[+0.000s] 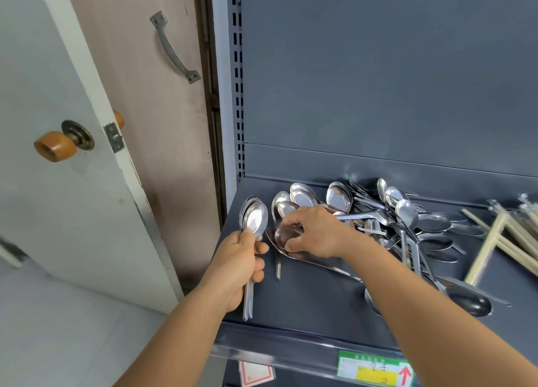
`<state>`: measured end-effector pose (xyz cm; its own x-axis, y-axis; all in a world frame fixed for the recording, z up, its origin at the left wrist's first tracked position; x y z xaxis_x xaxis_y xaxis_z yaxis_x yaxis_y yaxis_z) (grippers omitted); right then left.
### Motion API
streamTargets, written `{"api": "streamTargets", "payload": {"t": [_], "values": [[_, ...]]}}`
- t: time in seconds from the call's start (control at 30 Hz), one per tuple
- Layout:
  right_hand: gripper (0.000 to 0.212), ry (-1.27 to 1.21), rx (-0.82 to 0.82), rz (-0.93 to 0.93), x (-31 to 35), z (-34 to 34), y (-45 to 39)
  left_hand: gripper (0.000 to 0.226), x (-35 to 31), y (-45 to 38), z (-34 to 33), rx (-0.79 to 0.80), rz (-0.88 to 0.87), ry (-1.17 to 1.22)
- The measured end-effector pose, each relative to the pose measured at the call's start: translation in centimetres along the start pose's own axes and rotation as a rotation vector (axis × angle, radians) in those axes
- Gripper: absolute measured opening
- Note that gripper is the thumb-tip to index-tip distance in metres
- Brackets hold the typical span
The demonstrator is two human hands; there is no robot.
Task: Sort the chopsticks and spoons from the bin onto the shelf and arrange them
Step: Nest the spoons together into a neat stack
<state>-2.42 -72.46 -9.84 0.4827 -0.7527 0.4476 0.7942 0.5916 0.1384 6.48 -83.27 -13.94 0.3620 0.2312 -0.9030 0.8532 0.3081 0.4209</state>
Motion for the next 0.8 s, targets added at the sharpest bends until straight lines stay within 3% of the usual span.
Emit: {"api": "streamTargets", "payload": {"t": [0.23,0.3,0.4,0.63,0.73,0.8], "values": [[0.007,-0.100,-0.025,-0.027,-0.1,0.3,0.6,0.026,-0.3,0.2,-0.2,-0.002,-0.002,-0.034],[0.018,-0.176,-0.060,-0.041,-0.2,0.8,0.9,0.026,-0.2,0.3,-0.2,0.001,-0.002,-0.031],[0.010,-0.312,-0.071,-0.076,-0.4,0.7,0.9,0.025,-0.2,0.4,-0.4,0.011,-0.008,-0.026],[0.036,-0.386,-0.035,-0.101,-0.2,-0.4,1.5,0.025,-0.2,0.6,-0.3,0.000,-0.016,-0.038],[0.018,-0.405,-0.077,-0.107,-0.5,0.0,1.6,0.025,-0.2,0.5,-0.1,-0.005,-0.019,-0.043],[0.017,-0.531,-0.108,-0.129,-0.9,0.5,1.9,0.025,-0.2,0.5,0.2,-0.011,-0.019,-0.047]]}}
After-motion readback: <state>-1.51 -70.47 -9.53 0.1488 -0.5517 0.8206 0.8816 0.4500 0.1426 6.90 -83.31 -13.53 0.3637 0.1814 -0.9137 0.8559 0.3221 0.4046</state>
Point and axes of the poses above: each hand's wrist, its own y-axis away from the middle knuckle, its own z-axis out of the back of the hand, x = y × z, the point moved 9 cm from there along -y, towards the middle knuckle
